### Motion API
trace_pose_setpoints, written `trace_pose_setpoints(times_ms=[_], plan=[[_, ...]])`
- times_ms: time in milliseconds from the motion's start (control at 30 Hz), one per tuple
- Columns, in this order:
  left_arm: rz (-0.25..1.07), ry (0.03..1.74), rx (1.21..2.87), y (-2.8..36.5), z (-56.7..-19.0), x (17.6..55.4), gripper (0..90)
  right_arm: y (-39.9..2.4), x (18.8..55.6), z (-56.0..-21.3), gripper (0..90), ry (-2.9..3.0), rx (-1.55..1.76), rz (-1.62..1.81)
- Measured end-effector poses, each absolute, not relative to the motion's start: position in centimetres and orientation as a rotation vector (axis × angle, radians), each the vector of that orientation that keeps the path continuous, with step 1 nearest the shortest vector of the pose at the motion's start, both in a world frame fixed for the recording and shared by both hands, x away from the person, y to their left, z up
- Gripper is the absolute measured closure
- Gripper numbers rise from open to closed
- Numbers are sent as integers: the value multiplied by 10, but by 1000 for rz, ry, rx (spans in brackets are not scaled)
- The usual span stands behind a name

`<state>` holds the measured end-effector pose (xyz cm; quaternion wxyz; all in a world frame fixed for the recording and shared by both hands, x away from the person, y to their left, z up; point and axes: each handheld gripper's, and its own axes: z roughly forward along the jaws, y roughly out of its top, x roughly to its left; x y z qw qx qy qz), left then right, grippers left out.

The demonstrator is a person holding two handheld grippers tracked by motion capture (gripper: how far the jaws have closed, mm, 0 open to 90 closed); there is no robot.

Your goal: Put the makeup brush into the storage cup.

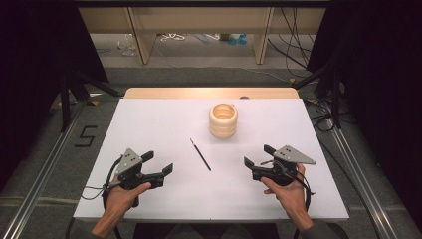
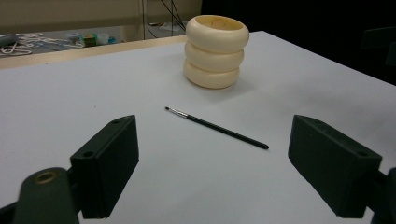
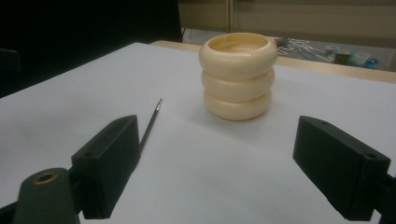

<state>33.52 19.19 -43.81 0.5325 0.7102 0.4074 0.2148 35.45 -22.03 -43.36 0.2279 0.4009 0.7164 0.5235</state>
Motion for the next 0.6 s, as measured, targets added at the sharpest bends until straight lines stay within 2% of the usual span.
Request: trace_pose_setpoints(times_ms=[600], plan=[[510, 972, 1693, 192, -438, 335, 156, -216, 362, -430, 172, 2033, 1073, 1423]])
